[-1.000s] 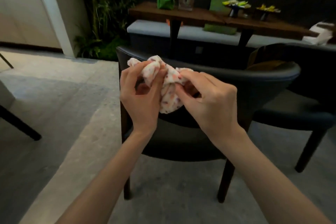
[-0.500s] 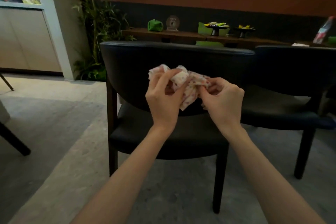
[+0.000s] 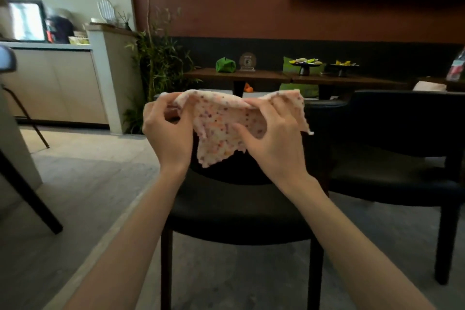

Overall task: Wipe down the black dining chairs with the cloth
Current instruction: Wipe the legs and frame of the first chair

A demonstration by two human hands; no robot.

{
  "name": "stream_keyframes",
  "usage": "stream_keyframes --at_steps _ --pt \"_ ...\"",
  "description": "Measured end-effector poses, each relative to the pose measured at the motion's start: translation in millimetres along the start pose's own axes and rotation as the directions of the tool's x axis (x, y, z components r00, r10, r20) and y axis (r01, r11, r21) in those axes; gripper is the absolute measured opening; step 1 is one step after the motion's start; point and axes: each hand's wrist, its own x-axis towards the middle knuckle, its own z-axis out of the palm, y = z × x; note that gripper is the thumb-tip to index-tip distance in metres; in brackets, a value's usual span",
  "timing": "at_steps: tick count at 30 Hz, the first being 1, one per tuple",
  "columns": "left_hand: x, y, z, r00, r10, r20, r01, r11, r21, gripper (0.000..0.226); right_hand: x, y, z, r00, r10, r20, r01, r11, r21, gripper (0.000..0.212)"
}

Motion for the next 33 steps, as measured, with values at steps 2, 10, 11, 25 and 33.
stream_keyframes --at_steps 2,10,11,25,33 --pt "13 -11 0 0.998 0.012 0.054 -0.013 1.0 0.014 0.022 12 -3 14 0.999 -0.043 0.01 0.044 0.986 -0.16 0.044" --pt "-2 -27 16 0.987 0.153 0.049 -0.147 0.984 -0.103 0.025 22 15 16 0.957 -0.263 -0.123 0.237 0.952 -0.194 0.011" --pt "-4 -26 17 0.985 0.164 0.045 -0.159 0.981 -0.111 0.027 21 17 15 0.958 -0.261 -0.122 0.235 0.953 -0.192 0.012" --pt "-72 52 84 0.787 0.511 0.347 -0.528 0.848 -0.05 0.026 -25 120 -53 0.93 0.325 -0.17 -0.322 0.946 0.045 0.012" --pt "-96 54 113 0.786 0.541 0.3 -0.594 0.795 0.122 0.022 -18 149 -79 0.916 0.339 -0.215 -0.322 0.94 0.111 0.005"
